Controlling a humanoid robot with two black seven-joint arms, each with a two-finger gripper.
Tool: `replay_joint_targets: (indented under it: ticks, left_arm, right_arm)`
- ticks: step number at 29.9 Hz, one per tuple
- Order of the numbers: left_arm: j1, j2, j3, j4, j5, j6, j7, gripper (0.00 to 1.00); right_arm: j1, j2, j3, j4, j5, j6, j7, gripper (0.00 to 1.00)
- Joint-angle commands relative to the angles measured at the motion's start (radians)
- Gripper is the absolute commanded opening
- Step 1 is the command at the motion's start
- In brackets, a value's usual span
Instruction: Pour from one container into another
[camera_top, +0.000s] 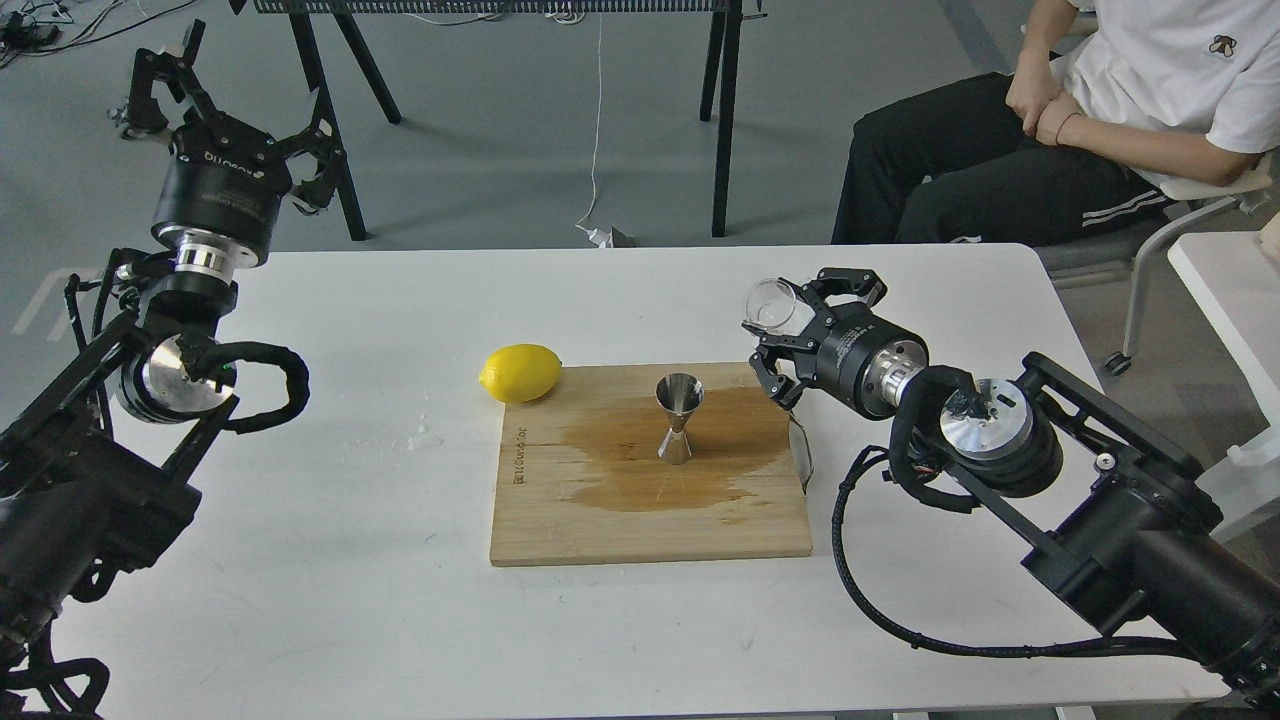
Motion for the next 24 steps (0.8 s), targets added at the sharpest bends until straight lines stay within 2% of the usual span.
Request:
replay_joint_targets:
  ticks: [1,24]
  left_arm:
    - [0.0,0.0,0.001,0.0,0.0,0.0,0.0,1.0]
    - [0.005,0.002,0.001,0.0,0.002,0.001,0.0,1.0]
  right_arm:
    - [0.033,0.006,-0.056,0.0,-0.069,-0.002,0.0,0.42]
    - [0.076,-0.002,-0.267,0.086,-0.469,-0.024,0.005,0.42]
